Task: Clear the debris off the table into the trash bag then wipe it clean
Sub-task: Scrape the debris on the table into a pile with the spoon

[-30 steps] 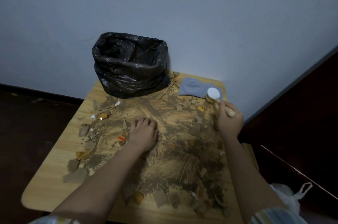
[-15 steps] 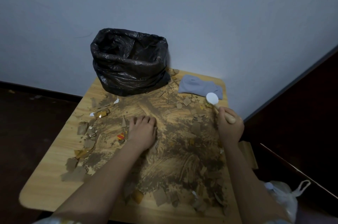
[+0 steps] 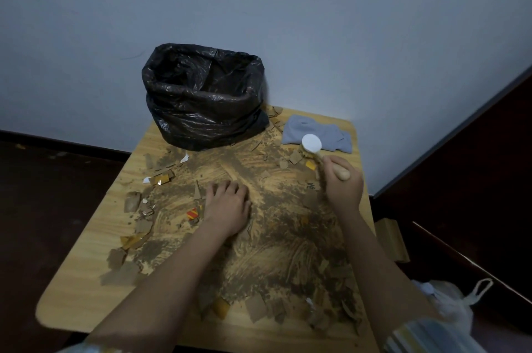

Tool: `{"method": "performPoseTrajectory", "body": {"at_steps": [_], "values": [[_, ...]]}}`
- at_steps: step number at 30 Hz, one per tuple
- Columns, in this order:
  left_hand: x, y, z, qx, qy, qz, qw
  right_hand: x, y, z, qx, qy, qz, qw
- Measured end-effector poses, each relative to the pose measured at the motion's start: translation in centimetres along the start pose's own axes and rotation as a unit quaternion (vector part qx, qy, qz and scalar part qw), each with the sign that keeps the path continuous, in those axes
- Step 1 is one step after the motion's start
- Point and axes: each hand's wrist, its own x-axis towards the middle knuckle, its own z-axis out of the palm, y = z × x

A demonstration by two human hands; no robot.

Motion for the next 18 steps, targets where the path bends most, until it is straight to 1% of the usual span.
{"method": "performPoseTrajectory", "body": {"at_steps": [3, 6, 9, 12, 14, 16, 18], "values": [[-0.1, -0.1, -0.2, -0.001, -0.001, 0.0, 1.0, -0.5, 0.1, 0.7, -0.007, -0.026, -0.013, 1.0], [0.0, -0.2, -0.2, -0.001, -0.003, 0.008, 1.0, -1.3, 0.8, 0.4, 0.007, -0.03, -0.025, 0.999], [0.2, -0.3, -0.3, 0.002, 0.0, 0.01, 1.0, -1.4, 0.6, 0.3, 0.021, -0.001, -0.035, 0.999], [0.2, -0.3, -0.5, 0.007, -0.015, 0.008, 1.0, -0.4, -0.4, 1.0, 0.054, 0.033, 0.009, 0.998], [0.2, -0.2, -0.7, 0.014, -0.027, 0.007, 1.0, 0.0, -0.8, 1.7, 0.057, 0.019, 0.027, 0.998], [0.1, -0.1, -1.0, 0.017, -0.033, 0.007, 0.999, -0.2, -1.1, 2.3, 0.034, -0.012, 0.026, 0.999], [0.1, -0.1, -1.2, 0.013, -0.04, 0.006, 0.999, -1.0, -0.9, 2.7, 0.02, -0.031, -0.003, 0.999]]}}
